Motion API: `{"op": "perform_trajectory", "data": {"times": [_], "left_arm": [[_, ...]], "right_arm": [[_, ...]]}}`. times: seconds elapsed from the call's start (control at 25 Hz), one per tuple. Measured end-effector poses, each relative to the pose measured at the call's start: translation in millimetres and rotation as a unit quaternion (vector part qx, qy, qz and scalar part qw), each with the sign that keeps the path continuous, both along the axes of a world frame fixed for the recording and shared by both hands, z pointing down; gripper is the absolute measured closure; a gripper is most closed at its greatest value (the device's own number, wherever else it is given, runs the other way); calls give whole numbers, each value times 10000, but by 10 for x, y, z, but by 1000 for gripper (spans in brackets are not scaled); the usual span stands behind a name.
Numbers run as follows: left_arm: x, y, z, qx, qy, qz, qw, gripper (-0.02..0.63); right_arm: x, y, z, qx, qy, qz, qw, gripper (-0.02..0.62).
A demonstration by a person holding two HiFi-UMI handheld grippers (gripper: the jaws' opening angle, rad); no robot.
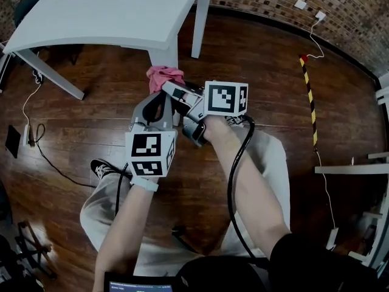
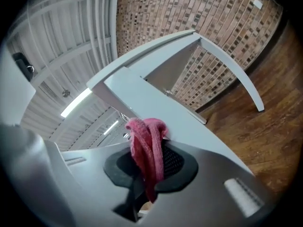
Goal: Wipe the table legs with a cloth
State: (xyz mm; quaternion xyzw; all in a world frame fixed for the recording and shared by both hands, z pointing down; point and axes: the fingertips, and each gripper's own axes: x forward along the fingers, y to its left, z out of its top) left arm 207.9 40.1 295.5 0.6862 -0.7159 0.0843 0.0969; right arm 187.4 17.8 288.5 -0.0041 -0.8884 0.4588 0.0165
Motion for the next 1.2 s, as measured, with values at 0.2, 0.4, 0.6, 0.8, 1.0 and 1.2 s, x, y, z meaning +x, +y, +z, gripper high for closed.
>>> {"op": "perform_trajectory", "data": {"times": [0.2,0.4,0.6,0.8,1.0,1.2], "left_arm": [[-21,-2,481,-433,118,78,9990,606],[-99,-17,997,-821,261,33,9963,606],[-136,-54,1535,-1031,447,62,9936,606],[-105,-2,2206,-1518,579,202,9865,606],[-134,40,2786,-1934,581,441,9784,606],[-140,76,3300,-2248,727,596,9699,606]], "right_arm": [[-6,-10,509,-226,493,117,9985,546],[-79,-20,1053,-501,951,106,9942,546],[-122,-54,1601,-805,1149,162,9900,546],[-103,-13,2263,-1151,1376,312,9833,545],[-121,17,2896,-1370,1820,459,9726,545],[-114,52,3452,-1539,2159,424,9633,543]]}}
